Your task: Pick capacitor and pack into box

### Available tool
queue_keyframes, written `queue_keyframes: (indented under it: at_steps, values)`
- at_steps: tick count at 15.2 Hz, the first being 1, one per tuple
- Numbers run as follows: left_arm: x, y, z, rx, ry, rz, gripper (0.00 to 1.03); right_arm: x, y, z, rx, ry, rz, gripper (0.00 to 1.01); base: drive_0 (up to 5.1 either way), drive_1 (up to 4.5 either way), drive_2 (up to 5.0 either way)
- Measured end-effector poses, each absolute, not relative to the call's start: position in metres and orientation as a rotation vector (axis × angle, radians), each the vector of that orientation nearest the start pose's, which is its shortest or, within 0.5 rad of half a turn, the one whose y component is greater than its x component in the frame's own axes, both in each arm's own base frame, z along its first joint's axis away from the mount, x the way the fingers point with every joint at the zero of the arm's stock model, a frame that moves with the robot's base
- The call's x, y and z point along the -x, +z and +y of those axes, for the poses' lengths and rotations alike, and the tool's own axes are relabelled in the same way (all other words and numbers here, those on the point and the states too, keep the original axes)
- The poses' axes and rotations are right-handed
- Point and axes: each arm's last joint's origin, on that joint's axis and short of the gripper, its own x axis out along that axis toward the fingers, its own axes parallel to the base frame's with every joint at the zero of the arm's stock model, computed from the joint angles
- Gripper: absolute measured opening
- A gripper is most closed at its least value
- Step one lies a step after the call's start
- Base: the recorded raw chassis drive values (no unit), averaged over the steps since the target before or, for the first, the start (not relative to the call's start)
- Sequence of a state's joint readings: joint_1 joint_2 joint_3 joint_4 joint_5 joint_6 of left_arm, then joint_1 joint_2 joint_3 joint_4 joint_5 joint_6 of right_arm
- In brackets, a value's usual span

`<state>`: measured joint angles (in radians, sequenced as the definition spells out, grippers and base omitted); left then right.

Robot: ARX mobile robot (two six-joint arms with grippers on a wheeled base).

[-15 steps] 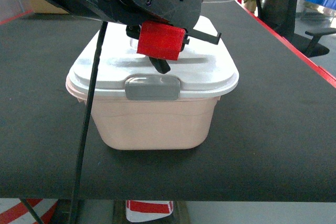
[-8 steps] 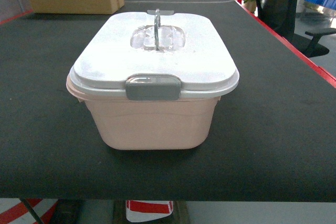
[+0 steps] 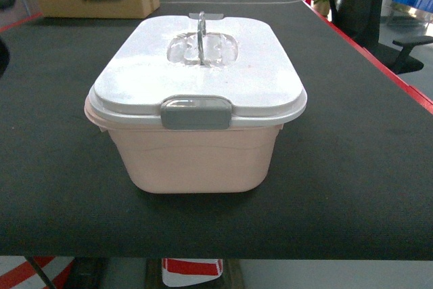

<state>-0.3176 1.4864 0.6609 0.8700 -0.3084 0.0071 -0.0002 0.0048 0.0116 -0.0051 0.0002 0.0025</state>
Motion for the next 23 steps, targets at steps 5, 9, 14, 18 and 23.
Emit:
queue_keyframes:
  at_steps: [5,9,14,18,23]
  values:
    - [-0.23,0.207,-0.04,-0.004,0.005,-0.011,0.36,-0.097,0.167,0.0,-0.002,0.0,-0.002,0.98,0.0,0.0,0.0]
    - [-0.192,0.189,-0.02,-0.003,0.005,-0.001,0.02,-0.097,0.167,0.0,-0.002,0.0,-0.002,0.98,0.0,0.0,0.0]
    - [-0.16,0.176,-0.001,-0.004,0.002,0.01,0.02,-0.097,0.167,0.0,-0.002,0.0,-0.002,0.98,0.0,0.0,0.0]
    - [-0.143,0.161,0.0,-0.003,-0.002,0.038,0.02,-0.097,0.167,0.0,-0.002,-0.001,-0.002,0.98,0.0,0.0,0.0]
    - [-0.128,0.169,0.0,-0.003,-0.003,-0.004,0.02,-0.097,0.167,0.0,-0.002,0.0,-0.002,0.98,0.0,0.0,0.0]
